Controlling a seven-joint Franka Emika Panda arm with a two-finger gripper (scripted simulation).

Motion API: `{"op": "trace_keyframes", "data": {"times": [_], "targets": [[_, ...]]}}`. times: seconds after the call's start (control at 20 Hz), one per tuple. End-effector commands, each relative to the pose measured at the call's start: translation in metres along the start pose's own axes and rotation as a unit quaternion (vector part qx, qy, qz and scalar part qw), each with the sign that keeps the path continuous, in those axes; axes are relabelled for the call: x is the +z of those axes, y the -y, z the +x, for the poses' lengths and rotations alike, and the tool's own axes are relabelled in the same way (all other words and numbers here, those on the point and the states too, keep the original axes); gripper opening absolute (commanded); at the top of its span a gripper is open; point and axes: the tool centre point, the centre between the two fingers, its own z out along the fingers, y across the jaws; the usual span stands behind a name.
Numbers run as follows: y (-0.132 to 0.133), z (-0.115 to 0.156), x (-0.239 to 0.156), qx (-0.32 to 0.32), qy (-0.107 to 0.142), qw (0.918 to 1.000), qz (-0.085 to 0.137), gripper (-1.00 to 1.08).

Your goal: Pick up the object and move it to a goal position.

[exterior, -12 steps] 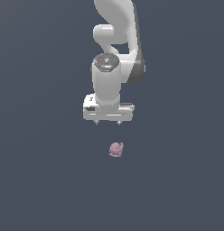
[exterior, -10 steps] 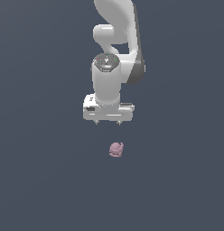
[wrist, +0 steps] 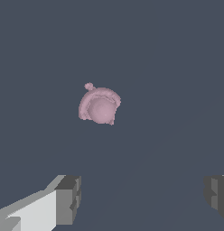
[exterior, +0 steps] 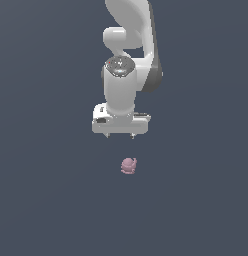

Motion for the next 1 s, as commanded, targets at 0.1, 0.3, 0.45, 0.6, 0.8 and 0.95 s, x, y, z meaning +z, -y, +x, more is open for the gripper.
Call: {"op": "trace_keyframes", "data": {"times": [0.1,0.3,0.45,0.6,0.8,0.95], "targets": [[0.000,0.001,0.001,0.001,0.000,1.0000,0.000,1.00],[0.003,0.007,0.007,0.008,0.000,1.0000,0.001,1.00],[0.007,0.014,0.015,0.018,0.000,0.9998,0.002,1.00],[0.012,0.023,0.026,0.032,0.000,0.9995,0.003,1.00],[0.022,0.038,0.047,0.056,0.001,0.9984,0.006,1.00],[0.029,0.047,0.062,0.072,0.001,0.9974,0.008,1.00]]}}
